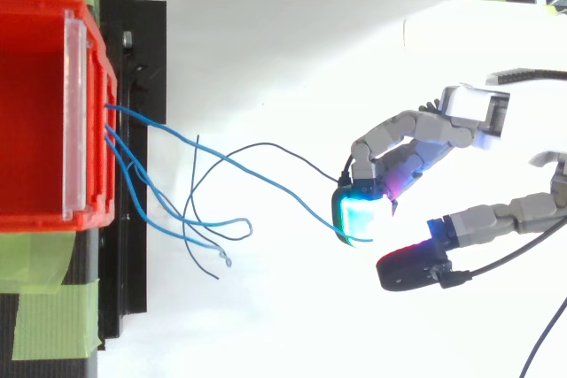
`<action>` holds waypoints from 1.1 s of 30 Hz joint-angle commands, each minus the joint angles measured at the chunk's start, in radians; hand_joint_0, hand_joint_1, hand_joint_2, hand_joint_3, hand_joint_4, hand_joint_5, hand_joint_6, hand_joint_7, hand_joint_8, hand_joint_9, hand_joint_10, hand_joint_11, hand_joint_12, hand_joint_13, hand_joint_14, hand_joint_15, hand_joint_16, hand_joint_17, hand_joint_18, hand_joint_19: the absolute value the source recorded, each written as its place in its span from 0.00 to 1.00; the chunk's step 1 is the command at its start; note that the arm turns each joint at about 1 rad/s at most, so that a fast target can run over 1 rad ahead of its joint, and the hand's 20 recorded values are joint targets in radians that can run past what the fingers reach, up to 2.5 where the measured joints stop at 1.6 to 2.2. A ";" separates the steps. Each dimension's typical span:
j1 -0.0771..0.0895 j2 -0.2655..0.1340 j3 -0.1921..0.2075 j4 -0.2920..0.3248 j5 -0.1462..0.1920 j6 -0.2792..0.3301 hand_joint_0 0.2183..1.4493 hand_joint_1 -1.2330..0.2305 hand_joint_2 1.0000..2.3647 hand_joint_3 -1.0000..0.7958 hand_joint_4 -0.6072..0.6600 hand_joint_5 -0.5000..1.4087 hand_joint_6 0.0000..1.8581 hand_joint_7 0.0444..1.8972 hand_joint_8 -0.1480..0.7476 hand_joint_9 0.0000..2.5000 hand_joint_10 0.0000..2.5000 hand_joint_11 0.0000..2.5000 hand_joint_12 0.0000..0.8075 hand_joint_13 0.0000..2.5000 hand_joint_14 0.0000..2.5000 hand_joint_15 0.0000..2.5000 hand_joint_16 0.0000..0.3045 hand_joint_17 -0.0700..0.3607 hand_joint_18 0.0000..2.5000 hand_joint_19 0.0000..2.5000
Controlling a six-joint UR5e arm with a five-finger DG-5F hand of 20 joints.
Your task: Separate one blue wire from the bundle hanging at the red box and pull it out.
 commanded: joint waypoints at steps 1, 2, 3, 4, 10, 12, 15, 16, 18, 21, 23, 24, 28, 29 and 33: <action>0.000 0.000 -0.001 0.000 0.001 0.000 0.23 0.29 0.33 0.56 0.32 0.23 0.47 0.62 0.60 0.37 0.00 0.21 0.66 0.25 0.00 0.16 0.25 0.56 0.33 0.12; 0.000 0.000 -0.001 0.000 0.000 0.000 0.23 0.29 0.33 0.57 0.32 0.23 0.47 0.62 0.60 0.36 0.00 0.21 0.66 0.25 0.00 0.16 0.25 0.56 0.33 0.12; 0.000 0.001 0.001 0.000 0.000 0.000 0.24 0.29 0.33 0.57 0.32 0.23 0.47 0.62 0.60 0.36 0.01 0.21 0.66 0.25 0.00 0.16 0.25 0.56 0.33 0.12; 0.000 0.000 0.001 0.000 0.000 0.000 0.24 0.29 0.33 0.56 0.32 0.23 0.47 0.62 0.60 0.37 0.00 0.21 0.66 0.25 0.00 0.16 0.25 0.56 0.33 0.12; 0.000 0.000 0.001 0.000 0.001 0.000 0.23 0.29 0.34 0.56 0.32 0.23 0.47 0.62 0.60 0.36 0.01 0.20 0.66 0.25 0.00 0.16 0.25 0.55 0.33 0.12; 0.000 0.001 -0.001 0.000 0.000 0.000 0.23 0.29 0.34 0.57 0.32 0.23 0.47 0.62 0.60 0.36 0.00 0.20 0.66 0.25 0.00 0.16 0.25 0.55 0.33 0.12; 0.000 0.001 -0.001 0.000 0.000 0.000 0.23 0.30 0.35 0.56 0.32 0.23 0.47 0.62 0.60 0.36 0.00 0.19 0.65 0.26 0.00 0.16 0.25 0.55 0.33 0.11; 0.000 0.001 -0.001 0.000 0.001 0.000 0.23 0.30 0.35 0.56 0.32 0.23 0.47 0.62 0.60 0.35 0.01 0.19 0.65 0.26 0.00 0.16 0.25 0.55 0.33 0.12; 0.000 0.001 -0.001 0.000 0.001 0.000 0.23 0.30 0.35 0.56 0.32 0.23 0.47 0.62 0.60 0.35 0.00 0.19 0.65 0.26 0.00 0.16 0.24 0.55 0.33 0.12; 0.000 0.000 0.001 0.000 0.001 0.000 0.23 0.30 0.35 0.56 0.32 0.23 0.47 0.62 0.60 0.35 0.01 0.19 0.65 0.26 0.00 0.16 0.24 0.55 0.33 0.12; 0.000 0.000 -0.001 0.000 0.001 0.000 0.23 0.30 0.35 0.56 0.32 0.23 0.47 0.61 0.60 0.35 0.00 0.19 0.64 0.26 0.00 0.16 0.24 0.55 0.33 0.11; 0.000 0.000 -0.001 0.000 0.001 0.000 0.23 0.30 0.36 0.56 0.32 0.23 0.47 0.61 0.60 0.35 0.00 0.19 0.65 0.26 0.00 0.16 0.24 0.55 0.32 0.11; 0.000 0.001 -0.001 0.000 0.001 0.000 0.22 0.30 0.37 0.55 0.31 0.23 0.47 0.61 0.59 0.35 0.00 0.18 0.64 0.26 0.00 0.16 0.24 0.55 0.31 0.11; 0.000 0.000 -0.001 0.000 0.001 0.000 0.22 0.30 0.38 0.55 0.31 0.23 0.47 0.61 0.59 0.35 0.00 0.18 0.65 0.25 0.00 0.16 0.24 0.55 0.31 0.11; 0.000 0.001 -0.001 0.000 0.000 0.000 0.22 0.30 0.38 0.55 0.31 0.23 0.47 0.61 0.58 0.34 0.00 0.18 0.65 0.25 0.00 0.16 0.25 0.55 0.30 0.11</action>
